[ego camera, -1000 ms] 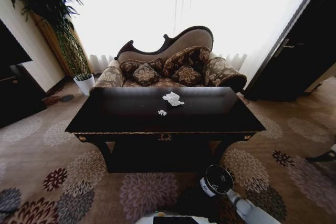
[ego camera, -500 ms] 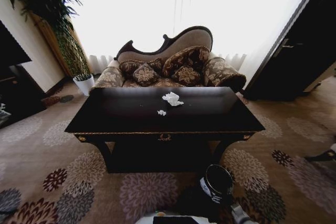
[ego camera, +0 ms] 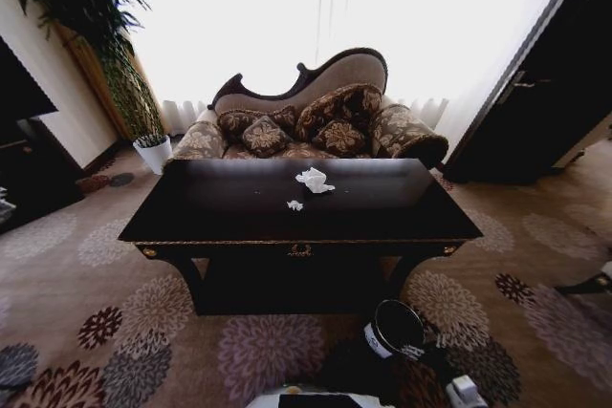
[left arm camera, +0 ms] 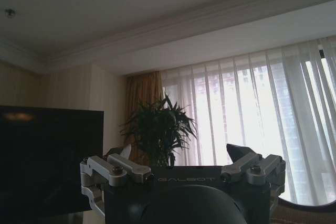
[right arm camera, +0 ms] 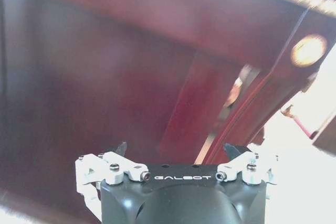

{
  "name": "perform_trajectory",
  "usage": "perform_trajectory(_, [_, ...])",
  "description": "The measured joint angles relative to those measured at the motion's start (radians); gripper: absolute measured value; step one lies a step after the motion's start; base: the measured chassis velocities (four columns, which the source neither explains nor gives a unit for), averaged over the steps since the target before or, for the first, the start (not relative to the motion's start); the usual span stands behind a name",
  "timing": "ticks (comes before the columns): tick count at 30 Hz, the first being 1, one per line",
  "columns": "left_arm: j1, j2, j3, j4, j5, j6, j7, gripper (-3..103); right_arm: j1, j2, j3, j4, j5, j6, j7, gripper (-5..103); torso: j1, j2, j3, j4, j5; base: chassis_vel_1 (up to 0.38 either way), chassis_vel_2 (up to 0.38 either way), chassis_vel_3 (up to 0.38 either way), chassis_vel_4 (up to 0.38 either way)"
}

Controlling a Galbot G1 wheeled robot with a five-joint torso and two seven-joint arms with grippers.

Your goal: Move to the front of the table and place the trash on the table into the trash bin.

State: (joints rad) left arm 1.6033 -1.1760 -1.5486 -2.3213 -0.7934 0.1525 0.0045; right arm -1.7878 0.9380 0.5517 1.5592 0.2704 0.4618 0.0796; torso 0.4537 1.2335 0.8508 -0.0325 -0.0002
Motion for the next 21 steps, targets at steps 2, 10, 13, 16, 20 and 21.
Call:
perform_trajectory(2, [-0.002, 0.000, 0.001, 0.002, -0.001, 0.000, 0.000, 100, -0.002, 0.006, 0.047, 0.053, 0.046, -0.018, 0.010, 100, 0.000, 0.000, 0.000, 0.0001, 0.0000, 0.000, 0.000, 0.000, 0.000])
perform_trajectory(10, [-0.005, 0.006, 0.009, 0.011, 0.000, 0.000, 0.000, 100, 0.008, -0.002, 0.167, 0.092, 0.094, -0.031, 0.014, 100, 0.000, 0.000, 0.000, 0.0001, 0.0000, 0.000, 0.000, 0.000, 0.000])
perform_trajectory(13, [-0.006, 0.007, 0.007, 0.017, 0.000, 0.000, 0.000, 100, 0.000, -0.007, 0.187, 0.110, 0.125, -0.032, 0.014, 100, 0.000, 0.000, 0.000, 0.0001, 0.0000, 0.000, 0.000, 0.000, 0.000])
perform_trajectory(16, [-0.008, 0.007, 0.004, 0.026, 0.002, -0.001, 0.000, 100, -0.025, -0.009, 0.233, 0.206, 0.219, -0.068, 0.021, 100, 0.000, 0.000, 0.000, 0.0001, -0.0001, 0.000, 0.000, 0.000, 0.000])
perform_trajectory(20, [-0.012, 0.006, 0.011, 0.032, 0.006, -0.001, 0.000, 100, -0.030, -0.001, 0.271, 0.276, 0.265, -0.098, 0.035, 100, 0.000, 0.000, 0.000, 0.0001, -0.0001, 0.000, 0.000, 0.000, 0.000])
perform_trajectory(21, [-0.012, 0.006, 0.012, 0.034, 0.007, -0.001, 0.000, 100, -0.030, 0.001, 0.283, 0.295, 0.275, -0.106, 0.039, 100, 0.000, 0.000, 0.000, 0.0001, -0.0002, 0.000, 0.000, 0.000, 0.000])
